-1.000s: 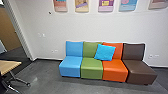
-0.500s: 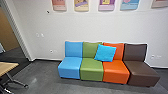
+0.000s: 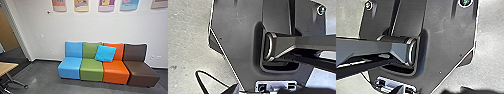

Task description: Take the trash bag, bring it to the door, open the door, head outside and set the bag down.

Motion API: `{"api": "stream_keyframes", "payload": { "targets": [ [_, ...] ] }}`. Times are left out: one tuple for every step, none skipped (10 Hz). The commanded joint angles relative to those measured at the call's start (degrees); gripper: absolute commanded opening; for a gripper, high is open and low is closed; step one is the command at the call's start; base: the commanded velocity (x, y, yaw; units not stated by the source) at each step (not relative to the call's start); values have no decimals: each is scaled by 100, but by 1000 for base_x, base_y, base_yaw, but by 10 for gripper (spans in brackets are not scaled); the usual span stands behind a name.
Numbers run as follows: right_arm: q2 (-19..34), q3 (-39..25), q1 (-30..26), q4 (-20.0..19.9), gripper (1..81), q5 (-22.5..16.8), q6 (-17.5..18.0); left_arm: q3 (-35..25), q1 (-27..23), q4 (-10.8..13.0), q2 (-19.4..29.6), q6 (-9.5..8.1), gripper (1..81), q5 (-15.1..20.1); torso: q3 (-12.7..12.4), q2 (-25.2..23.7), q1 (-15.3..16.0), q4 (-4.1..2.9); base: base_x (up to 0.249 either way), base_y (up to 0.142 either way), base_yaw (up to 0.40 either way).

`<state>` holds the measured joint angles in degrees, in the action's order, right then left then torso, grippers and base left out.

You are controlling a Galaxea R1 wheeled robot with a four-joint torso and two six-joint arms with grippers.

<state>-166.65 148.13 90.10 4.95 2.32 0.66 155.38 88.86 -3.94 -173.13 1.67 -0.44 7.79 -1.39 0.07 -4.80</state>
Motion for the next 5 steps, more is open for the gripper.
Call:
{"api": "stream_keyframes", "payload": {
  "targets": [
    [391, -591, -154, -20, 811, -460, 4, -218, -153, -2, 155, 9, 811, 422, 0, 0, 0, 0, 0, 0, 0],
    [663, -1065, -163, -29, 811, -460, 4, -419, -153, -2, 321, -9, 811, 413, 0, 0, 0, 0, 0, 0, 0],
    [962, -1601, -189, -38, 811, -469, 13, -709, -162, -2, 550, -18, 811, 413, 0, 0, 0, 0, 0, 0, 0],
    [1270, -2111, -232, -38, 811, -548, 22, -1095, -162, -2, 831, -18, 811, 413, 0, 0, 0, 0, 0, 0, 0],
    [1516, -2498, -286, -47, 811, -671, 22, -1465, -180, -2, 1103, -18, 811, 404, 0, 0, 0, 0, 0, 0, 0]
  ]
}}
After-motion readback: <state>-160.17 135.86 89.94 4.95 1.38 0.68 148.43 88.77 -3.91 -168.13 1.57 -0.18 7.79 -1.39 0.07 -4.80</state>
